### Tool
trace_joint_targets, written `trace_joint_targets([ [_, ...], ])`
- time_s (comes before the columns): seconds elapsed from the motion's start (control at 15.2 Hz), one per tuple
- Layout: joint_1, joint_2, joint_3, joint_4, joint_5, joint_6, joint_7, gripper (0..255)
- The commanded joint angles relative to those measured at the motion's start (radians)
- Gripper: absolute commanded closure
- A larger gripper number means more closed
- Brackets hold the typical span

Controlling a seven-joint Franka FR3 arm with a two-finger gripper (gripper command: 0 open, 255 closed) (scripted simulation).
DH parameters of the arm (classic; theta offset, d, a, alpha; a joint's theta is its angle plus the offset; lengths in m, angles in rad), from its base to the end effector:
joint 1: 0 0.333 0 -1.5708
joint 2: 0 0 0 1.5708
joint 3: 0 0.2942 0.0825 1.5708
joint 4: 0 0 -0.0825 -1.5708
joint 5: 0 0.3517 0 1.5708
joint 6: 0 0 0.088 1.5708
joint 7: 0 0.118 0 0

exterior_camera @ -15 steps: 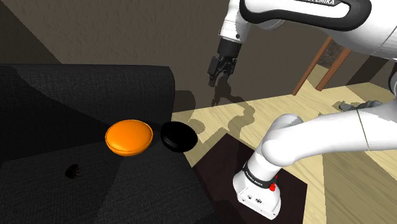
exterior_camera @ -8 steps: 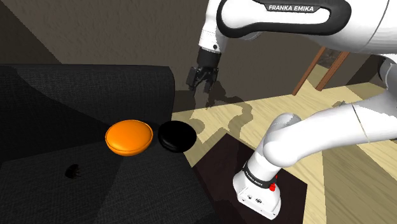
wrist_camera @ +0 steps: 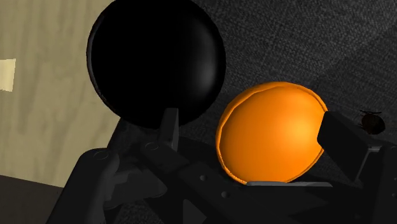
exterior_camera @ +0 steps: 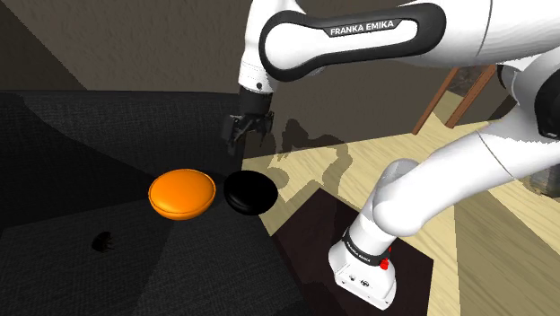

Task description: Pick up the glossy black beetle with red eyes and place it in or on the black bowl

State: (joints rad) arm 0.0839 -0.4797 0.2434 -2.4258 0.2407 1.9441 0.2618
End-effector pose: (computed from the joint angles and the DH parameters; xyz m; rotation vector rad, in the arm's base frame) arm 0.3581 0.1451 0.4563 -3.0348 0.0774 0.0605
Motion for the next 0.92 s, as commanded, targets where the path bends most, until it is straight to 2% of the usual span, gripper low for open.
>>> trace_joint_targets([
  [0.0, 0.012, 0.060, 0.044, 0.020, 0.006, 0.051, 0.046, 0],
  [0.4, 0.027, 0.265, 0.149, 0.117, -0.035, 0.175, 0.175, 0],
  [0.86, 0.061, 0.538, 0.230, 0.287, -0.181, 0.273, 0.365, 0],
])
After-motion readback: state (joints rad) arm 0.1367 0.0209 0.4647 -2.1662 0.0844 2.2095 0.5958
